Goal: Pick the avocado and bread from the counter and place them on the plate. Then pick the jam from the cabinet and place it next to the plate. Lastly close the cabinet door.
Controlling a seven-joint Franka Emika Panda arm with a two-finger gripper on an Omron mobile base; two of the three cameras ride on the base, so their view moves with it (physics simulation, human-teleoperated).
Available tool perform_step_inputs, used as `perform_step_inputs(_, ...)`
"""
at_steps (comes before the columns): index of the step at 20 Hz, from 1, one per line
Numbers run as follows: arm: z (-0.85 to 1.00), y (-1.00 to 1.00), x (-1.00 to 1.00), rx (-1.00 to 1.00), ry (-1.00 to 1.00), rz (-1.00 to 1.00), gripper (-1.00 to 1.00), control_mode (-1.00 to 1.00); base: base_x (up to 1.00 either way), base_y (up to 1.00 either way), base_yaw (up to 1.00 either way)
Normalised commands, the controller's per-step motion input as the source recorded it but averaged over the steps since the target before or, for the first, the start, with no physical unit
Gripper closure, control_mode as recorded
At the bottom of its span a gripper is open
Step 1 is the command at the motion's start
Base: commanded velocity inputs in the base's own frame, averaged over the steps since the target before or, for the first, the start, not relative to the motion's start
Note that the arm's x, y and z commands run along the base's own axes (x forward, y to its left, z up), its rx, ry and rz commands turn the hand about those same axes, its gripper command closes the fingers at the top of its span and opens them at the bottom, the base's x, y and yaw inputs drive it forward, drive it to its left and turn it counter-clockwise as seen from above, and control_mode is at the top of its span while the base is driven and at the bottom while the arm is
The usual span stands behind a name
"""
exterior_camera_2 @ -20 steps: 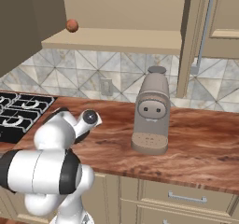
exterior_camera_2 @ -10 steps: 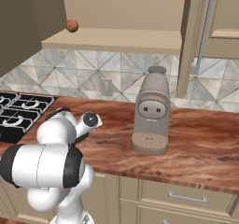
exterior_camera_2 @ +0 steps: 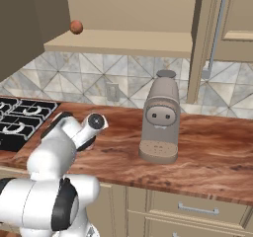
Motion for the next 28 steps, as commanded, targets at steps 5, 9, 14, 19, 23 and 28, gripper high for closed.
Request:
perform_step_inputs(5,0.43,-0.18,-0.72,0.0,0.09,-0.03,-1.0,-1.0,0.0,0.0,0.0)
perform_step_inputs(9,0.41,-0.16,-0.93,0.0,0.03,-0.09,-1.0,-1.0,0.0,0.0,0.0)
perform_step_inputs(14,0.66,-0.04,-0.82,0.0,0.0,-0.1,-1.0,-1.0,0.0,0.0,0.0)
perform_step_inputs(19,0.75,-0.04,-0.59,-0.02,0.0,-0.09,-1.0,-1.0,0.0,0.0,0.0)
perform_step_inputs(23,0.71,-0.13,-0.55,-0.06,0.04,-0.11,-1.0,-1.0,0.0,0.0,0.0)
perform_step_inputs(28,0.54,-0.24,-0.65,-0.05,0.01,-0.11,-1.0,-1.0,0.0,0.0,0.0)
